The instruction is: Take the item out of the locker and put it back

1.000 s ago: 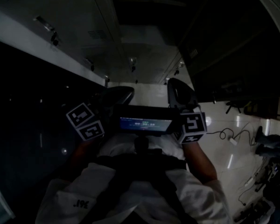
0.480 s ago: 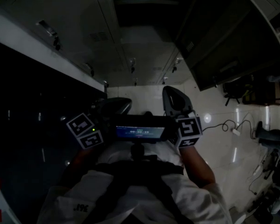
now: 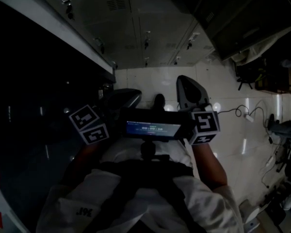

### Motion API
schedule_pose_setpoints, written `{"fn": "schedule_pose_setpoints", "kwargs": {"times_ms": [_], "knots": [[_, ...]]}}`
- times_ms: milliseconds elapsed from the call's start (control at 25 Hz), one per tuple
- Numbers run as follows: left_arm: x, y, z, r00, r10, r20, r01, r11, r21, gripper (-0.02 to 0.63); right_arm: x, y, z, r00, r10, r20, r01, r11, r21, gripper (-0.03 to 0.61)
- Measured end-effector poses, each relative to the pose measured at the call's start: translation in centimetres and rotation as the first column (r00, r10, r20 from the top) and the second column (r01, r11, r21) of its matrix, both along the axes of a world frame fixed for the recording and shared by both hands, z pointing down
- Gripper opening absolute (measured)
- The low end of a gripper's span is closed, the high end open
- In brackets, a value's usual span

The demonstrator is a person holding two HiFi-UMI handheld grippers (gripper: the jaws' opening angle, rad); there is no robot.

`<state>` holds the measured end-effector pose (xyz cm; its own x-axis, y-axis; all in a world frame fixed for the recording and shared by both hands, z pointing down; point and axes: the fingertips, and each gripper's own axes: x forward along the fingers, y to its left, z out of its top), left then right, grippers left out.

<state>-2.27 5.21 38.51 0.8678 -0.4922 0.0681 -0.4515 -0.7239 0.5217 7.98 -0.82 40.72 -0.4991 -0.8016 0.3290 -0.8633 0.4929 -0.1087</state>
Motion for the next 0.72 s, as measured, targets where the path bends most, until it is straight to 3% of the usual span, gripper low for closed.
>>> {"fn": "schedule_pose_setpoints", "kwargs": {"times_ms": [120,360,440,600,720], "knots": [[-0.4,2.4,0.2,1.0,0.019,-0.009,-0.019,1.0,0.002,-0.007,-0.4,2.8,0.0,1.0,0.015,0.02,-0.016,1.0,0.011,0.003],[-0.7,8.0,-0.1,0.998,0.06,-0.013,-0.06,0.998,0.014,-0.007,-1.7,9.5,-1.9,0.969,-0.039,0.244,0.044,0.999,-0.016,0.002],[-0.8,10.2,-0.6,0.998,0.063,-0.017,-0.063,0.998,0.02,-0.008,-1.6,11.9,-2.3,0.973,-0.04,0.226,0.042,0.999,-0.007,0.002],[-0.8,10.7,-0.2,0.997,0.068,-0.023,-0.067,0.997,0.026,-0.007,-1.3,13.0,-0.8,0.995,-0.013,0.103,0.015,1.0,-0.025,0.002],[-0.5,10.7,-0.1,0.996,0.082,-0.026,-0.081,0.996,0.031,-0.008,-1.1,13.0,-0.3,0.996,0.002,0.086,0.0,1.0,-0.015,0.003]]}}
